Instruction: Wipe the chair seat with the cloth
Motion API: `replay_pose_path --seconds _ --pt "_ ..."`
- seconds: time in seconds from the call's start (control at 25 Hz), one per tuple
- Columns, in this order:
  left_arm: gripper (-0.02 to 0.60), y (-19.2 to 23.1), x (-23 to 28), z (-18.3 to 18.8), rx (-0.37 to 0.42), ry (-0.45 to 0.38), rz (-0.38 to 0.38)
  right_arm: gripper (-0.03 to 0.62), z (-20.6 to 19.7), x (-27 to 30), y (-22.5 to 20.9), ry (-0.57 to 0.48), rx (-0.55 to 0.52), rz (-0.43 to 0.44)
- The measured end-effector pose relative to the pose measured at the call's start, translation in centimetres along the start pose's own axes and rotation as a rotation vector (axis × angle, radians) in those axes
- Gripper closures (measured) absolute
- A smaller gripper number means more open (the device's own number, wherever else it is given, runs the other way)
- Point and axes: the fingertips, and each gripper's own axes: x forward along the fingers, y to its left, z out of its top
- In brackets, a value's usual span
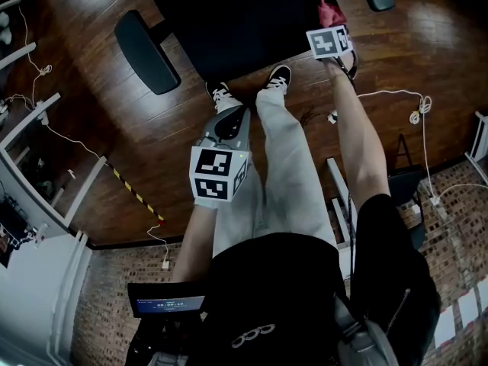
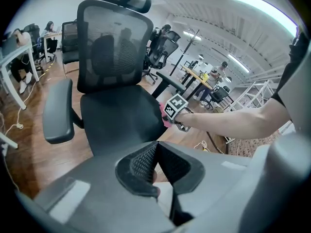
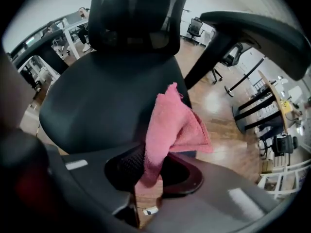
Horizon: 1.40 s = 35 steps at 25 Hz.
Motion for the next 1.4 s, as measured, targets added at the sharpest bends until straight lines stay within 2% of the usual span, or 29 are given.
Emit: replay_pose_path --seconds 0.2,0.6,0.84,0.96,1.08,1.16,1.24,1.4 --pt "0.588 1.4 -1.4 -1.1 -0.023 -0.008 0.017 0.52 0.3 0.1 8.9 0.023 -0.02 0.146" --pt "0.588 4.3 -3.7 -3.1 -0.059 -0.017 0.032 0.52 2.1 -2.8 26.9 -0.024 -0.117 0.449" --pt "0.588 6.6 -4.6 -4.0 -0.084 -0.016 0.067 0.52 3.5 -5.6 33.9 -0.098 -0.147 0.648" --pt "0.588 7.4 -5.0 -4.2 -0.087 -0.011 0.082 0.52 3.3 -7.3 36.8 -0.097 -0.152 0.781" --pt "0.588 8.1 -5.2 -4.3 -0.086 -0.005 0.099 0.52 2.6 -9.3 40.3 -0.103 -0.2 0.912" --pt "0.588 8.3 -5.1 -4.0 -0.08 -0.001 0.105 0.52 2.0 -9.6 41.4 -0.108 -0.222 0.938" --pt "0.588 8.1 -4.8 -3.5 -0.071 0.001 0.105 0.52 1.4 -8.5 40.5 -0.099 -0.209 0.906" --pt "0.588 7.0 -3.6 -2.9 -0.064 0.007 0.094 0.52 0.0 -5.5 35.4 -0.047 -0.062 0.828"
